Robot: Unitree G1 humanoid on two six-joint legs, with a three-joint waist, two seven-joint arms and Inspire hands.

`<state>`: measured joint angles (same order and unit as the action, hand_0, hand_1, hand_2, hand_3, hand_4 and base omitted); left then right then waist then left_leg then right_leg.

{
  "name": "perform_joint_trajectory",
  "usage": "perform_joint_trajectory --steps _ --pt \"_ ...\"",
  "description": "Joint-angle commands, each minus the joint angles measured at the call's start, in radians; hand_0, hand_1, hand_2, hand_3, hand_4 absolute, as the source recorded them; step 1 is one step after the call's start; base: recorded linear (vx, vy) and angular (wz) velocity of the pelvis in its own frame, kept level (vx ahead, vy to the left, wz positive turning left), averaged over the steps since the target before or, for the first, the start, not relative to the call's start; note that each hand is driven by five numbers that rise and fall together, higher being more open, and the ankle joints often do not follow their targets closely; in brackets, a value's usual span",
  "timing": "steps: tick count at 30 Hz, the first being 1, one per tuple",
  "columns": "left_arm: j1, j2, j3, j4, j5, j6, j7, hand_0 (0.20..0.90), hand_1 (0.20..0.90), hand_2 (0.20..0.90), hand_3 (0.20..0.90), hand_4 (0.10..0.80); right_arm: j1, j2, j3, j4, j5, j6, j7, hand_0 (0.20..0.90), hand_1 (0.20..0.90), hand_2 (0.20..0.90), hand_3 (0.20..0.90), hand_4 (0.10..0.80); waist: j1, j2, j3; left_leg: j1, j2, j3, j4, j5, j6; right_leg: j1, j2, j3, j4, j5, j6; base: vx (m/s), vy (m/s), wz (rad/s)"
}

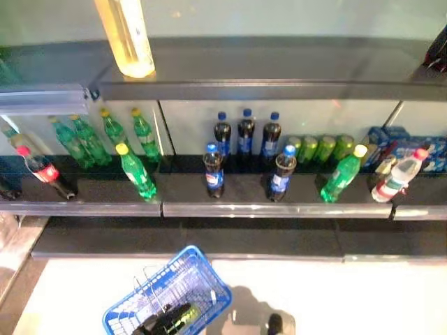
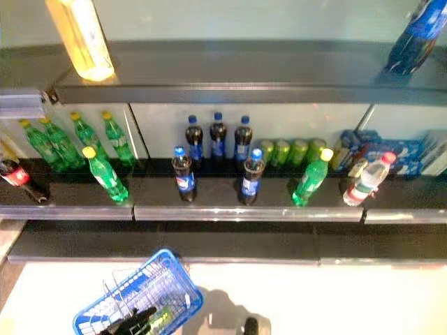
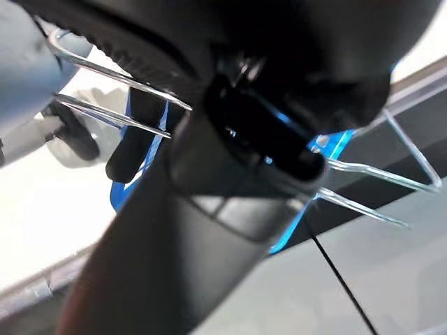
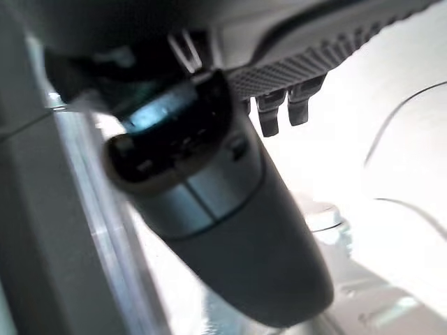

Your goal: Pick up the drink and place into the basket.

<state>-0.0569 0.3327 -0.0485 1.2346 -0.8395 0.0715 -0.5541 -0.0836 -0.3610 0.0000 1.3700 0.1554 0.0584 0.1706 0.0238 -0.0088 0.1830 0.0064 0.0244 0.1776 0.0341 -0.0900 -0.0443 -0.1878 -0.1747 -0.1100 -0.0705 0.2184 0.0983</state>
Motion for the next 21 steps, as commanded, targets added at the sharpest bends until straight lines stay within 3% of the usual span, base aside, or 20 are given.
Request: perform_joint_trajectory --steps 1,3,7,8,10,18,21 --pt "-0.11 -0.023 0.004 -0.088 -0.086 -0.054 -0.076 0.3 0.3 0.3 0.2 0.1 -0.077 -0.059 0.045 0.029 0.018 0.007 -0.007 0.9 0.9 0.9 0.9 0.8 -0.009 -0.002 0.113 -0.175 0.019 -0.068 0.154 0.028 0.012 -0.036 -0.02 0.027 0.214 -0.173 0.021 -0.364 0.001 -0.08" --pt "-0.13 -0.008 -0.009 -0.114 -0.113 -0.051 -0.073 0.3 0.3 0.3 0.2 0.1 -0.093 -0.073 0.056 0.021 0.04 0.01 -0.014 0.9 0.9 0.9 0.9 0.8 -0.017 -0.011 0.164 -0.292 0.015 -0.077 0.329 -0.021 0.012 -0.134 -0.035 0.025 0.34 -0.203 0.005 -0.259 0.004 0.03" --pt "-0.142 0.009 -0.021 -0.133 -0.137 -0.048 -0.074 0.3 0.3 0.3 0.2 0.1 -0.1 -0.086 0.057 0.022 0.057 0.002 -0.011 0.9 0.9 0.9 0.9 0.8 -0.016 -0.012 0.181 -0.366 0.023 -0.063 0.444 -0.08 0.017 -0.214 -0.044 0.018 0.464 -0.254 -0.005 -0.177 0.028 0.04" --pt "-0.147 0.024 -0.025 -0.167 -0.174 -0.05 -0.06 0.3 0.3 0.3 0.2 0.1 -0.105 -0.1 0.052 0.016 0.086 -0.014 -0.011 0.9 0.9 0.9 0.9 0.8 -0.011 -0.011 0.197 -0.458 0.031 -0.048 0.579 -0.148 0.023 -0.307 -0.05 0.019 0.623 -0.32 -0.017 -0.244 0.039 -0.1" --pt "-0.139 0.029 -0.021 -0.187 -0.184 -0.057 -0.06 0.3 0.3 0.3 0.2 0.1 -0.098 -0.105 0.034 0.004 0.115 -0.055 -0.009 0.9 0.9 0.9 0.9 0.8 -0.009 -0.01 0.2 -0.52 0.05 -0.049 0.67 -0.189 0.02 -0.365 -0.055 0.029 0.717 -0.357 -0.022 -0.252 0.0 -0.08" --pt "-0.104 0.029 -0.013 -0.201 -0.196 -0.075 -0.067 0.3 0.3 0.3 0.2 0.1 -0.109 -0.116 0.0 -0.127 0.28 -0.292 -0.005 0.9 0.9 0.9 0.9 0.8 -0.012 -0.012 0.193 -0.537 0.087 -0.062 0.729 -0.213 0.009 -0.403 -0.064 0.046 0.799 -0.382 -0.018 -0.067 -0.018 -0.09" --pt "-0.096 0.03 -0.012 -0.207 -0.194 -0.074 -0.063 0.3 0.3 0.3 0.2 0.1 -0.108 -0.114 0.002 -0.169 0.306 -0.337 -0.001 0.9 0.9 0.9 0.9 0.8 -0.013 -0.014 0.192 -0.531 0.089 -0.062 0.727 -0.212 0.009 -0.4 -0.063 0.048 0.799 -0.38 -0.017 0.0 0.0 0.0"
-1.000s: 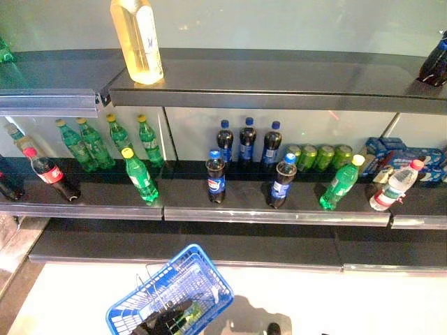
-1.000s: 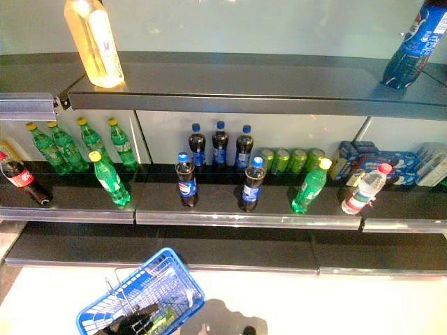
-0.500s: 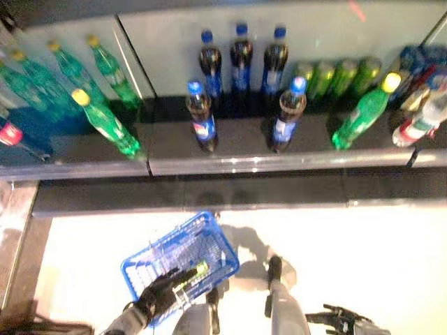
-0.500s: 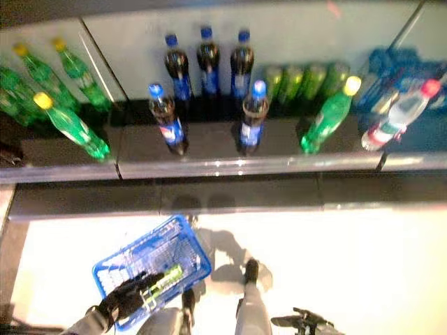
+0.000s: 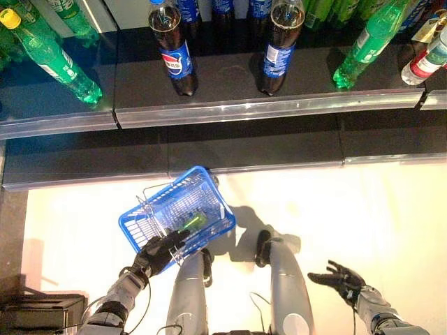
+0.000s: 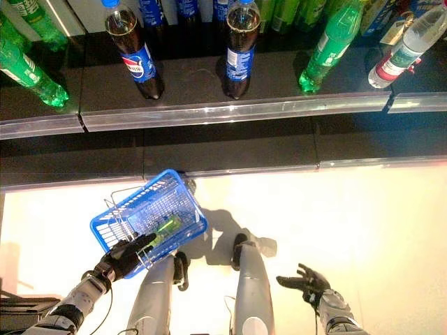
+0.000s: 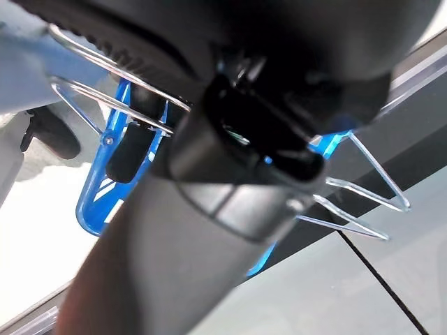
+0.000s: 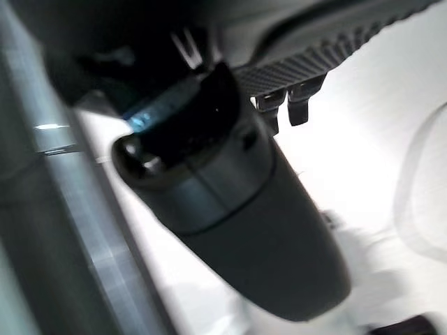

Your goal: Pick up the drink and place into the basket.

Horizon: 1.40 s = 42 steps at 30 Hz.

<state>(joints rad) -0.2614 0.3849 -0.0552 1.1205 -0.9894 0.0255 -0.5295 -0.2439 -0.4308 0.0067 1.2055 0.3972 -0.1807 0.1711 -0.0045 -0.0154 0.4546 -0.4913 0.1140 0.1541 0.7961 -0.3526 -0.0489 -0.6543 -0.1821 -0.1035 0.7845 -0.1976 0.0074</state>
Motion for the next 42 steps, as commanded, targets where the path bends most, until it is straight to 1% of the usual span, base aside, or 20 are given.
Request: perform_joint_trajectory --steps 1,2,3,4,5,7,8,9,12,13,14,15,20,21,26,28,37,42 --pt "0.117 -0.021 -0.005 -0.099 -0.042 -0.027 -0.085 0.3 0.3 0.3 0.2 0.1 0.057 -0.044 -0.002 -0.06 0.083 -0.115 -0.007 0.9 0.9 0.9 0.9 0.8 0.014 -0.01 -0.081 -0.028 -0.001 -0.04 -0.039 0.053 0.013 0.07 -0.054 0.043 -0.058 0.039 0.076 0.023 -0.032 0.0" --pt "0.134 -0.02 -0.005 -0.113 -0.038 -0.028 -0.08 0.3 0.3 0.3 0.2 0.1 0.068 -0.046 0.005 -0.183 0.111 -0.133 -0.019 0.9 0.9 0.9 0.9 0.8 0.009 -0.014 -0.081 -0.017 0.001 -0.04 -0.045 0.056 0.013 0.076 -0.055 0.045 -0.062 0.043 0.079 0.029 -0.033 0.01" --pt "0.143 -0.018 -0.007 -0.123 -0.041 -0.027 -0.077 0.3 0.3 0.3 0.2 0.1 0.075 -0.049 0.009 -0.261 0.115 -0.135 -0.033 0.9 0.9 0.9 0.9 0.8 0.007 -0.016 -0.081 -0.013 0.001 -0.04 -0.049 0.058 0.013 0.08 -0.055 0.045 -0.067 0.045 0.081 0.0 0.0 0.0" --pt "0.143 -0.018 -0.007 -0.123 -0.041 -0.027 -0.077 0.3 0.3 0.3 0.2 0.1 0.075 -0.049 0.009 -0.261 0.115 -0.135 -0.033 0.9 0.9 0.9 0.9 0.8 0.007 -0.016 -0.081 -0.013 0.001 -0.04 -0.049 0.058 0.013 0.08 -0.055 0.045 -0.067 0.045 0.081 0.0 0.0 0.0" --pt "0.164 -0.014 -0.01 -0.146 -0.05 -0.025 -0.071 0.3 0.3 0.3 0.2 0.1 0.091 -0.058 0.018 -0.443 0.115 -0.137 -0.062 0.9 0.9 0.9 0.9 0.8 -0.001 -0.02 -0.082 -0.007 0.0 -0.039 -0.055 0.061 0.013 0.082 -0.053 0.047 -0.075 0.052 0.083 0.0 0.0 0.0" --pt "0.186 -0.011 -0.012 -0.172 -0.051 -0.021 -0.065 0.3 0.3 0.3 0.2 0.1 0.105 -0.067 0.026 -0.596 0.104 -0.159 -0.076 0.9 0.9 0.9 0.9 0.8 -0.007 -0.024 -0.083 0.003 -0.002 -0.037 -0.066 0.065 0.013 0.088 -0.052 0.048 -0.086 0.057 0.085 0.019 -0.001 0.01" --pt "0.195 -0.012 -0.017 -0.181 -0.053 -0.021 -0.063 0.3 0.3 0.3 0.2 0.1 0.105 -0.071 0.026 -0.649 0.082 -0.185 -0.075 0.9 0.9 0.9 0.9 0.8 -0.008 -0.025 -0.084 0.011 -0.001 -0.036 -0.075 0.068 0.012 0.093 -0.051 0.049 -0.092 0.06 0.087 0.044 0.002 0.01" --pt "0.204 -0.012 -0.021 -0.2 -0.055 -0.015 -0.054 0.3 0.3 0.3 0.2 0.1 0.094 -0.085 0.024 -0.753 0.077 -0.179 -0.065 0.9 0.9 0.9 0.9 0.8 -0.009 -0.026 -0.083 0.017 -0.002 -0.036 -0.083 0.07 0.011 0.098 -0.052 0.05 -0.103 0.064 0.092 0.036 0.002 0.01" --pt "0.205 -0.011 -0.025 -0.206 -0.056 -0.013 -0.05 0.3 0.3 0.3 0.2 0.1 0.084 -0.092 0.025 -0.795 0.072 -0.181 -0.066 0.9 0.9 0.9 0.9 0.8 -0.008 -0.025 -0.081 0.018 -0.002 -0.037 -0.085 0.071 0.01 0.098 -0.052 0.051 -0.107 0.066 0.094 0.0 0.0 0.0" --pt "0.203 -0.01 -0.032 -0.21 -0.053 -0.009 -0.048 0.3 0.3 0.3 0.2 0.1 0.055 -0.113 0.028 -0.874 0.066 -0.206 -0.052 0.9 0.9 0.9 0.9 0.8 -0.006 -0.025 -0.078 0.018 -0.001 -0.037 -0.088 0.074 0.007 0.1 -0.056 0.05 -0.115 0.071 0.098 0.0 0.0 0.0" --pt "0.202 -0.01 -0.032 -0.21 -0.052 -0.009 -0.048 0.3 0.3 0.3 0.2 0.1 0.054 -0.114 0.028 -0.877 0.061 -0.212 -0.052 0.9 0.9 0.9 0.9 0.8 -0.006 -0.025 -0.077 0.018 -0.001 -0.038 -0.089 0.074 0.006 0.1 -0.056 0.05 -0.115 0.071 0.098 0.013 0.005 0.04" --pt "0.196 -0.009 -0.036 -0.208 -0.048 -0.007 -0.047 0.3 0.3 0.3 0.2 0.1 0.027 -0.129 0.035 -0.936 0.059 -0.213 -0.054 0.9 0.9 0.9 0.9 0.8 -0.004 -0.025 -0.076 0.021 -0.001 -0.039 -0.091 0.075 0.004 0.102 -0.058 0.048 -0.119 0.072 0.1 0.024 0.007 0.05" --pt "0.179 -0.008 -0.041 -0.18 -0.036 -0.002 -0.052 0.3 0.3 0.3 0.2 0.1 -0.073 -0.177 0.067 -1.058 0.049 -0.26 -0.066 0.9 0.9 0.9 0.9 0.8 0.001 -0.025 -0.067 0.032 0.001 -0.044 -0.098 0.074 -0.007 0.111 -0.064 0.047 -0.12 0.066 0.104 0.037 0.017 0.06" --pt "0.173 -0.006 -0.042 -0.168 -0.034 0.001 -0.057 0.3 0.3 0.3 0.2 0.1 -0.1 -0.187 0.074 -1.083 0.045 -0.255 -0.08 0.9 0.9 0.9 0.9 0.8 0.002 -0.024 -0.066 0.035 0.0 -0.046 -0.097 0.073 -0.008 0.113 -0.063 0.049 -0.118 0.064 0.104 0.067 0.017 0.08" --pt "0.164 -0.008 -0.051 -0.154 -0.025 0.009 -0.066 0.3 0.3 0.3 0.2 0.1 -0.174 -0.214 0.079 -1.101 0.066 -0.255 -0.107 0.9 0.9 0.9 0.9 0.8 0.009 -0.021 -0.06 0.046 -0.004 -0.051 -0.101 0.072 -0.012 0.124 -0.062 0.049 -0.121 0.061 0.105 0.044 0.008 0.13" --pt "0.153 -0.009 -0.06 -0.148 -0.027 0.014 -0.068 0.3 0.3 0.3 0.2 0.1 -0.247 -0.24 0.085 -1.09 0.088 -0.244 -0.125 0.9 0.9 0.9 0.9 0.8 0.016 -0.016 -0.054 0.049 -0.007 -0.055 -0.104 0.074 -0.014 0.127 -0.063 0.046 -0.121 0.06 0.105 0.041 0.021 0.03" --pt "0.15 -0.01 -0.076 -0.14 -0.022 0.036 -0.065 0.3 0.3 0.3 0.2 0.1 -0.355 -0.28 0.103 -1.068 0.118 -0.238 -0.173 0.9 0.9 0.9 0.9 0.8 0.032 -0.01 -0.041 0.062 -0.013 -0.065 -0.105 0.076 -0.017 0.138 -0.066 0.042 -0.115 0.056 0.105 0.028 0.003 0.01" --pt "0.155 -0.015 -0.071 -0.106 -0.003 0.052 -0.041 0.3 0.3 0.3 0.2 0.1 -0.403 -0.294 0.105 -1.046 0.129 -0.229 -0.205 0.9 0.9 0.9 0.9 0.8 0.042 -0.009 -0.039 0.071 -0.021 -0.073 -0.103 0.071 -0.018 0.151 -0.071 0.036 -0.111 0.049 0.104 0.049 0.003 0.02"
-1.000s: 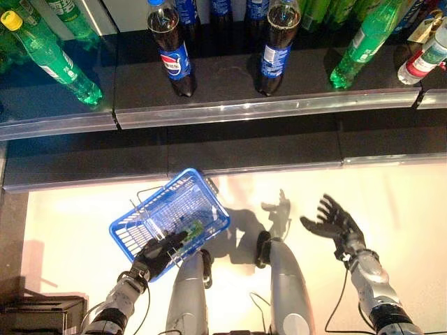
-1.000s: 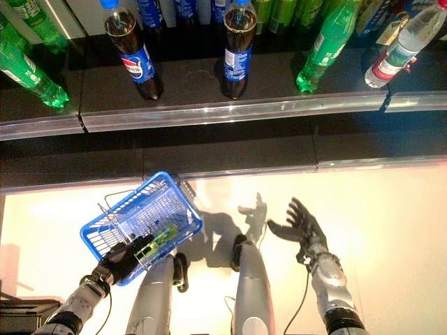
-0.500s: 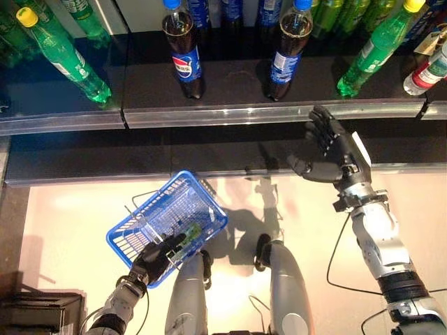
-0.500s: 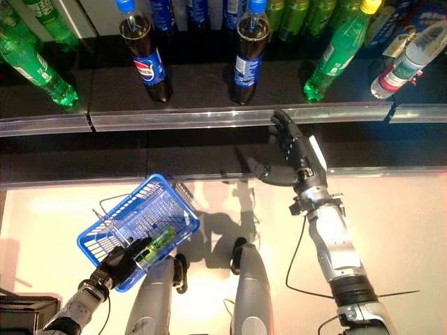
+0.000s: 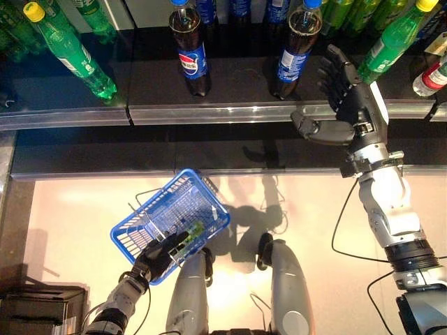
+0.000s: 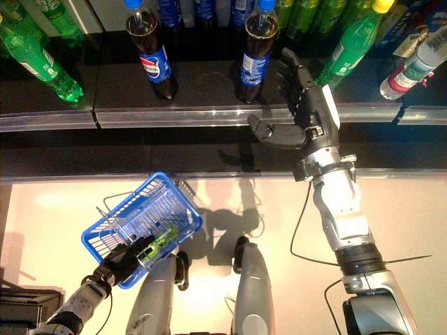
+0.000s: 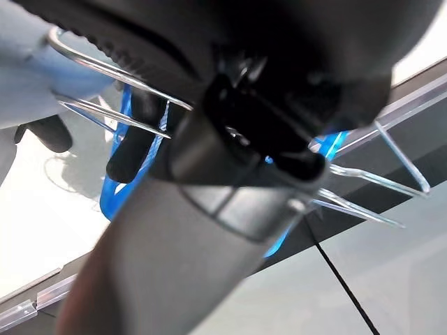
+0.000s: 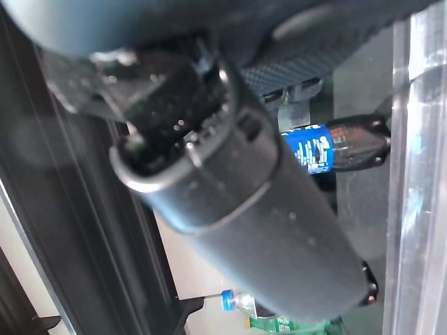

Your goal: Pick up the drink and place into the basket.

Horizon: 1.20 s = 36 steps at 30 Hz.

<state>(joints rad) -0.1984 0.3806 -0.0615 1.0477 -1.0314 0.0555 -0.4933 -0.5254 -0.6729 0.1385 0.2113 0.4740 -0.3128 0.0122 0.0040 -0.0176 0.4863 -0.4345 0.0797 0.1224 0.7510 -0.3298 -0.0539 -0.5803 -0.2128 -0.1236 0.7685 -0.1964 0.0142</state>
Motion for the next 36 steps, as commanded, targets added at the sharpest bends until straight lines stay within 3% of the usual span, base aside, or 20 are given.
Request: perform_joint_trajectory --steps 1,12,22,36 --pt "0.092 -0.009 -0.062 -0.023 0.043 0.026 -0.073 0.3 0.3 0.3 0.2 0.1 -0.125 -0.053 -0.027 -0.05 0.054 -0.095 -0.052 0.9 0.9 0.9 0.9 0.8 0.035 -0.007 -0.07 0.016 0.013 -0.042 -0.057 0.048 -0.013 0.079 -0.04 0.055 -0.094 0.047 0.097 0.067 -0.004 0.01" --pt "0.114 -0.002 -0.038 0.095 0.137 0.029 -0.063 0.3 0.3 0.3 0.2 0.1 -0.166 -0.072 -0.006 -0.045 0.073 -0.084 -0.08 0.9 0.9 0.9 0.9 0.8 0.044 0.001 -0.057 0.023 0.005 -0.048 -0.054 0.049 -0.015 0.084 -0.046 0.049 -0.081 0.037 0.091 0.019 0.001 0.05" --pt "0.114 -0.008 -0.058 0.094 0.147 0.029 -0.063 0.3 0.3 0.3 0.2 0.1 -0.186 -0.08 0.007 -0.024 0.109 -0.046 -0.1 0.9 0.9 0.9 0.9 0.8 0.046 0.005 -0.05 0.024 0.002 -0.048 -0.055 0.051 -0.014 0.084 -0.047 0.048 -0.079 0.037 0.091 0.0 0.0 0.0" --pt "0.085 0.004 -0.116 0.085 0.147 0.043 -0.061 0.3 0.3 0.3 0.2 0.1 -0.371 -0.093 0.076 0.245 0.239 0.021 -0.118 0.9 0.9 0.9 0.9 0.8 0.074 0.019 -0.043 0.022 -0.002 -0.057 -0.062 0.054 -0.015 0.082 -0.054 0.039 -0.078 0.037 0.091 0.0 0.0 0.0"
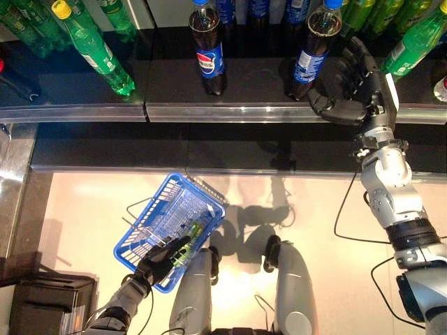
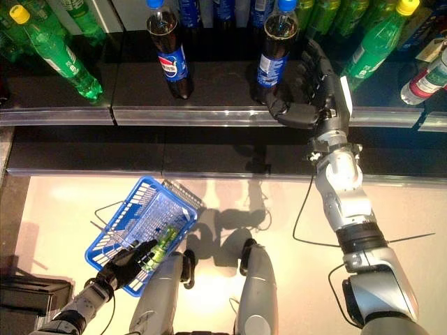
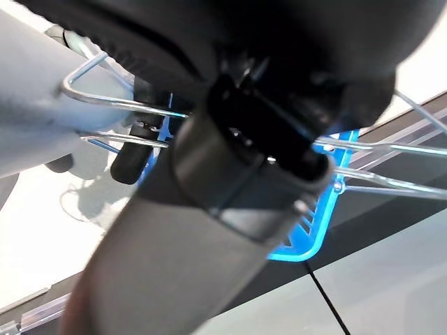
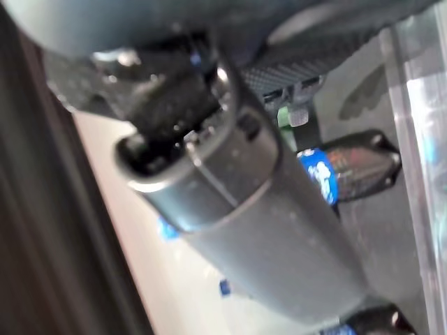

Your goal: Pick up the drink and place into the basket.

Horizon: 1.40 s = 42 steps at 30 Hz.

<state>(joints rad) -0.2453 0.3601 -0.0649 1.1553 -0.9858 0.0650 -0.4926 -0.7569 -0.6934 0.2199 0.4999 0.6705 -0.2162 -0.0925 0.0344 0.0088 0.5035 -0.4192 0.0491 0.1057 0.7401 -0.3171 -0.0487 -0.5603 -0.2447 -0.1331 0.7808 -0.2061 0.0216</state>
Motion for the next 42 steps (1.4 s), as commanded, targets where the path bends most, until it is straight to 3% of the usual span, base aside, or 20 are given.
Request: perform_joint_trajectory --steps 1,26,42 --pt "0.132 0.025 -0.116 -0.026 0.099 0.037 -0.059 0.3 0.3 0.3 0.2 0.1 -0.155 -0.072 0.002 -0.024 0.044 -0.067 -0.017 0.9 0.9 0.9 0.9 0.8 0.047 -0.006 -0.061 0.006 0.028 -0.042 -0.051 0.042 -0.021 0.062 -0.022 0.048 -0.09 0.046 0.083 0.0 0.0 0.0" --pt "0.107 0.046 -0.172 -0.051 0.088 0.064 -0.043 0.3 0.3 0.3 0.2 0.1 -0.461 -0.074 0.169 0.328 0.059 -0.002 -0.05 0.9 0.9 0.9 0.9 0.8 0.1 0.011 -0.058 -0.009 0.017 -0.066 -0.052 0.04 -0.026 0.054 -0.033 0.037 -0.083 0.036 0.085 0.0 0.0 0.0" --pt "0.098 0.054 -0.193 -0.051 0.072 0.062 -0.051 0.3 0.3 0.3 0.2 0.1 -0.579 -0.089 0.204 0.498 0.141 -0.011 0.016 0.9 0.9 0.9 0.9 0.8 0.125 0.02 -0.06 -0.022 0.015 -0.077 -0.058 0.044 -0.03 0.039 -0.043 0.024 -0.079 0.033 0.086 -0.005 0.005 0.03"
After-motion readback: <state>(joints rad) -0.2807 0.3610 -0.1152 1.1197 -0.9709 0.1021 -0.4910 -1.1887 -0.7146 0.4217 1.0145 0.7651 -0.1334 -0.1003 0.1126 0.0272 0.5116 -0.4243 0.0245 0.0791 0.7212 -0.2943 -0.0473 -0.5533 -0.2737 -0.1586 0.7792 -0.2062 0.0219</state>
